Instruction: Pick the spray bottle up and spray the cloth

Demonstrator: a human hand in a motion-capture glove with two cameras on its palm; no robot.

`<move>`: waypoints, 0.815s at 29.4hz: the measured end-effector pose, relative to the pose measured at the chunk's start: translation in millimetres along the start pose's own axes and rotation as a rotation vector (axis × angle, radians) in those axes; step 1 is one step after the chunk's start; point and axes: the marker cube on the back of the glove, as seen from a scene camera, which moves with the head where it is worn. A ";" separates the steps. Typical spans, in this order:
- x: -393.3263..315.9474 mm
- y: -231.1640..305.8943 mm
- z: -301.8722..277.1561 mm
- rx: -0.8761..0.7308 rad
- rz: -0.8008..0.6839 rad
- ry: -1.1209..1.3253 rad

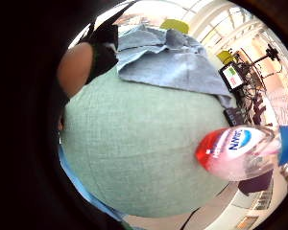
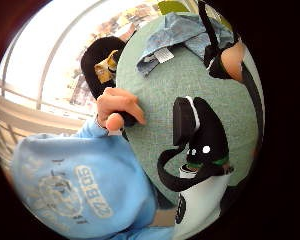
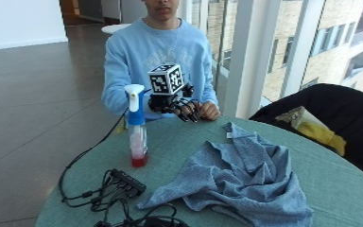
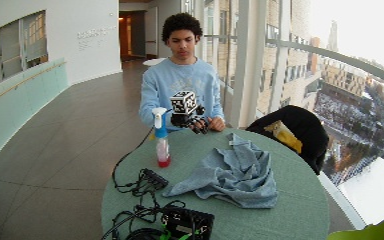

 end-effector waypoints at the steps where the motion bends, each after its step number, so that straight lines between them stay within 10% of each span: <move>1: 0.0 -0.3 -0.3 0.001 0.001 0.000; 24: -1.8 -6.7 -4.5 0.002 -0.002 0.010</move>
